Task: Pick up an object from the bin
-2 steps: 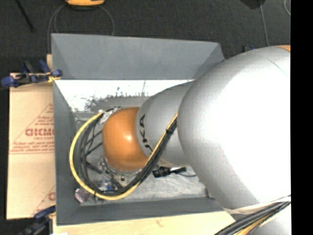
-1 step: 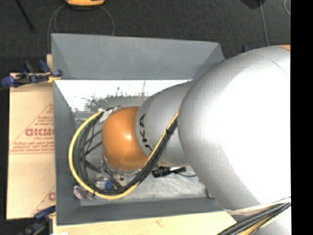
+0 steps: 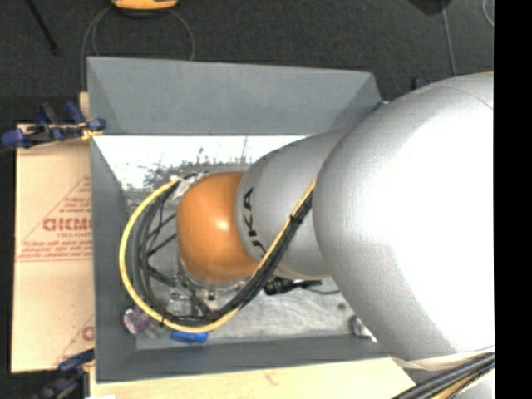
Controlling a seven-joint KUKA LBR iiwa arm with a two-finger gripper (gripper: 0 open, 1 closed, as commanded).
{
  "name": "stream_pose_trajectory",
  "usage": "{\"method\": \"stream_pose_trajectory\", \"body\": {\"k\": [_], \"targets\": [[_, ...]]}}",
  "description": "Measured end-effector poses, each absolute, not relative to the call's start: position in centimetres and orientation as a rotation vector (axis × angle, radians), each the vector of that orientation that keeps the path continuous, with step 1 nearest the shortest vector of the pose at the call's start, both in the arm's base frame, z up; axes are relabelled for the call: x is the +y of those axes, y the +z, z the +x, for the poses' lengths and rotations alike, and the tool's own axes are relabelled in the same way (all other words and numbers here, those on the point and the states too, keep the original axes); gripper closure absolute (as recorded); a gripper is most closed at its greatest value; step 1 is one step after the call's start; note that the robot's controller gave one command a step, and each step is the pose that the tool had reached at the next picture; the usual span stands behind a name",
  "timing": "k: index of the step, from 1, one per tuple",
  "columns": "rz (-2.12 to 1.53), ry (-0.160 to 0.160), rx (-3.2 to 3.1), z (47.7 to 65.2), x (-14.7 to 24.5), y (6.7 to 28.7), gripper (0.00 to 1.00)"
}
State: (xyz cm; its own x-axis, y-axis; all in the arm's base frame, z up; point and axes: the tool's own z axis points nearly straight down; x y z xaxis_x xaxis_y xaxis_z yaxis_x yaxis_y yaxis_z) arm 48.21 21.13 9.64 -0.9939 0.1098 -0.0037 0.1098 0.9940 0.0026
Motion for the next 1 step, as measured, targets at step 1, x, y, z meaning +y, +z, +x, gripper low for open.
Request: {"method": "stream_pose_trajectory", "body": {"k": [1], "targets": [[-0.09,-0.001,3.139,47.72,20.07,9.51,1.0]]}}
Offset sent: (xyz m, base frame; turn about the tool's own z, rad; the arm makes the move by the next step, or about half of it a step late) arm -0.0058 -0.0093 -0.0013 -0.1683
